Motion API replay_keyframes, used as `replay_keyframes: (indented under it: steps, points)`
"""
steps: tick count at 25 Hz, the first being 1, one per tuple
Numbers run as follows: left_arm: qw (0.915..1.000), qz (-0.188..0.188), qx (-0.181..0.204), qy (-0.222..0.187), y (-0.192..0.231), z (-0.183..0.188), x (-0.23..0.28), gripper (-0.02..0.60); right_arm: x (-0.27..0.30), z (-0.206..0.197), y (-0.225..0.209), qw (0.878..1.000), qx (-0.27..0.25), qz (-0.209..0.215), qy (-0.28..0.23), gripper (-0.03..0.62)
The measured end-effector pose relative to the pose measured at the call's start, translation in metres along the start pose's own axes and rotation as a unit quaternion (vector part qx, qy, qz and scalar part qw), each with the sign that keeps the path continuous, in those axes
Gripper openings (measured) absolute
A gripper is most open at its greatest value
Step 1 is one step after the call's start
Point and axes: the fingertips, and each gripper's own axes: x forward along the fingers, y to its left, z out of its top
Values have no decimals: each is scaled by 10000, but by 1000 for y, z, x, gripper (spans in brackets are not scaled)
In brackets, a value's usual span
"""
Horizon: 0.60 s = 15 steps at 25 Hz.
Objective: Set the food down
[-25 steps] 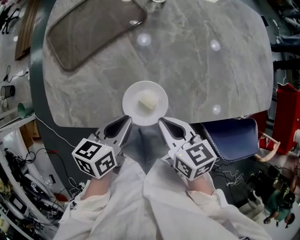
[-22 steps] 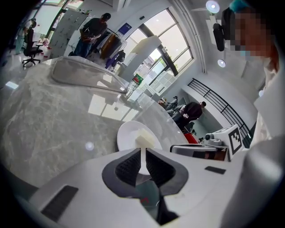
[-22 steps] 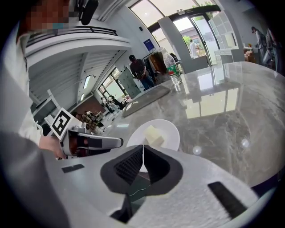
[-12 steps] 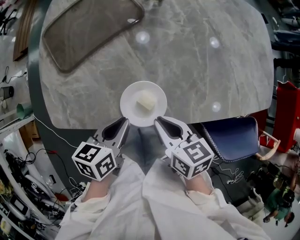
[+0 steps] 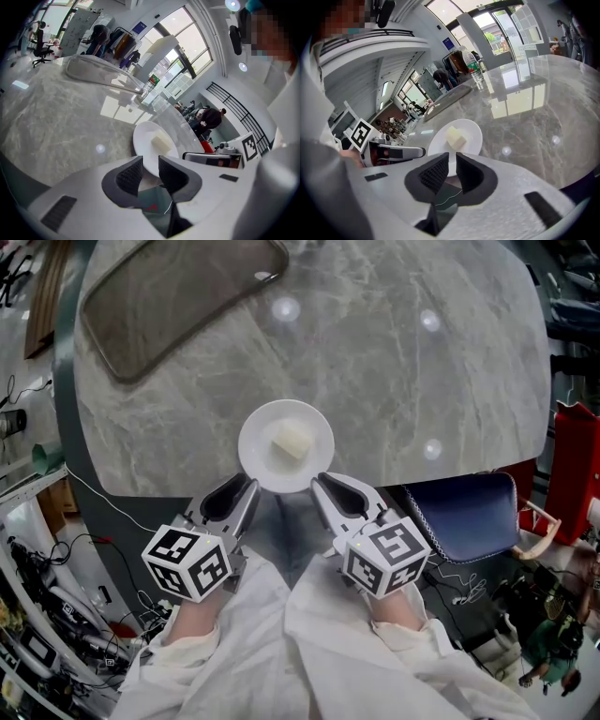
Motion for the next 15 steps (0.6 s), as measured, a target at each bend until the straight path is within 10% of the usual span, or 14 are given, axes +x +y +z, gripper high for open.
replay_keyframes:
  steps: [15]
  points:
    - [9994,3,-338,98,2,-12,4,106,-5,-7,-22,9979,566,-315,-91,6]
